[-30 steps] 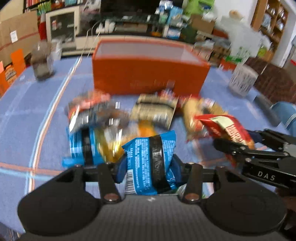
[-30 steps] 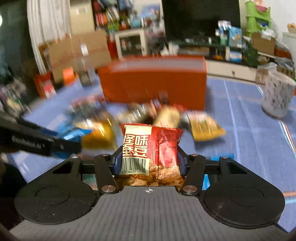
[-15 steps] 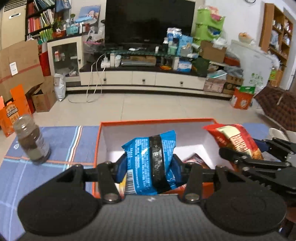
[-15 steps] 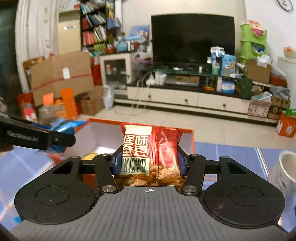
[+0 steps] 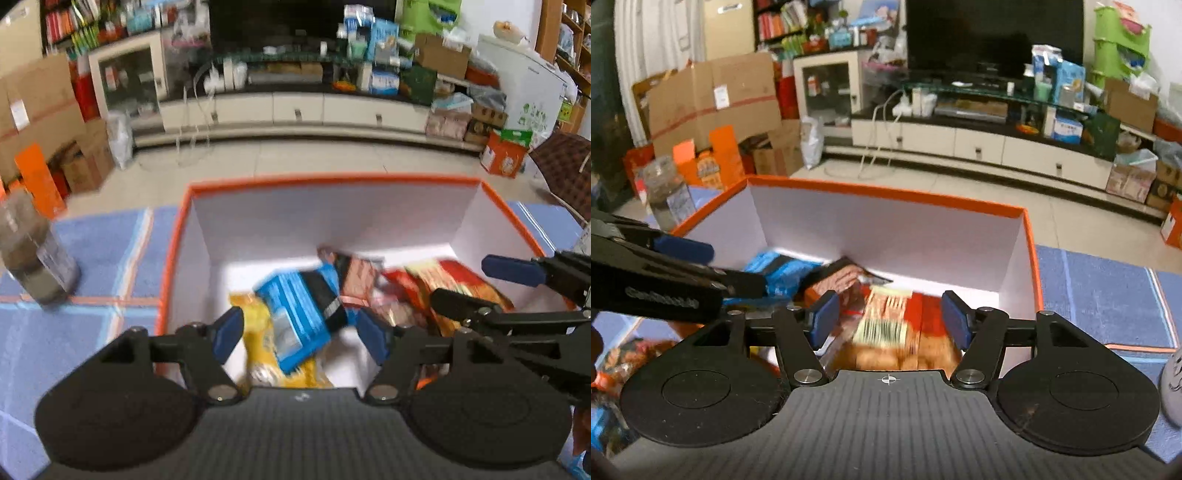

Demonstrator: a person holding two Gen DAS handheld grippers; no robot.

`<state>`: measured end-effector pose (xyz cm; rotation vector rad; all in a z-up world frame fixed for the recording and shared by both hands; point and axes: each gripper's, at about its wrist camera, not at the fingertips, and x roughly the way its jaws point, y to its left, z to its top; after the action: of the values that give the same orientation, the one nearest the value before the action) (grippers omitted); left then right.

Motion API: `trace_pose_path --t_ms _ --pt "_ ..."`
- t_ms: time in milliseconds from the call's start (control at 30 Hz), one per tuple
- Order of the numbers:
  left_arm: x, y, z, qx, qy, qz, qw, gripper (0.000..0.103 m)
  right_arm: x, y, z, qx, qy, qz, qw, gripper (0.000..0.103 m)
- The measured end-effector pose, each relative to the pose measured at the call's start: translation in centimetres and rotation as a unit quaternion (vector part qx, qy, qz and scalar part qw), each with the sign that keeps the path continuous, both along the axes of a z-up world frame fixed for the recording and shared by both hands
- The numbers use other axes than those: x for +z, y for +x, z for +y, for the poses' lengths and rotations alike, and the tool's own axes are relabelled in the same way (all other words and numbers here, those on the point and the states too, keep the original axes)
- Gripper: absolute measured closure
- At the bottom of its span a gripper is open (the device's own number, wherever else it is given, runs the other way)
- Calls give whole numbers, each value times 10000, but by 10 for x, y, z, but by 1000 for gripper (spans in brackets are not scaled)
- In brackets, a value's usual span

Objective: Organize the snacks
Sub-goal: 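Drop the blue bar into the box with the left tool while the right drops the peanut bag, then move both tools back toward the remaining snacks on the table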

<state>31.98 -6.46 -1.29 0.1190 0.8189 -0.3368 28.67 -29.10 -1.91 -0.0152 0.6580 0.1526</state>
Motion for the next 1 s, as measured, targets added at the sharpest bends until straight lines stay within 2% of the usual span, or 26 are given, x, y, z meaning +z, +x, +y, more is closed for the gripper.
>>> trace_pose_path --t_ms 167,333,433,533,667,767,833,1000 --pt "0 -9 1 -38 92 81 9999 35 5 2 7 35 -219 474 9986 49" --pt "1 -19 9 -61 -74 134 9999 35 9 -13 0 -100 59 652 9978 46" --pt "3 -18 7 -8 -60 148 9999 35 11 -18 -4 -80 187 757 9969 40" --pt "10 -21 6 96 64 3 9999 35 22 -24 -1 -188 -149 343 9991 42" --pt "32 -64 8 -6 253 -612 9978 34 50 -73 -2 -186 -70 -515 9985 40" --pt "42 -109 14 -184 262 -831 9960 33 57 -125 -1 -175 -112 -832 9963 25" --pt "41 -147 18 -342 203 -816 9959 33 51 -163 -2 -221 -86 -872 9959 24" --pt "18 -224 24 -616 222 -517 9965 32 13 -240 -15 -465 98 -498 9976 24"
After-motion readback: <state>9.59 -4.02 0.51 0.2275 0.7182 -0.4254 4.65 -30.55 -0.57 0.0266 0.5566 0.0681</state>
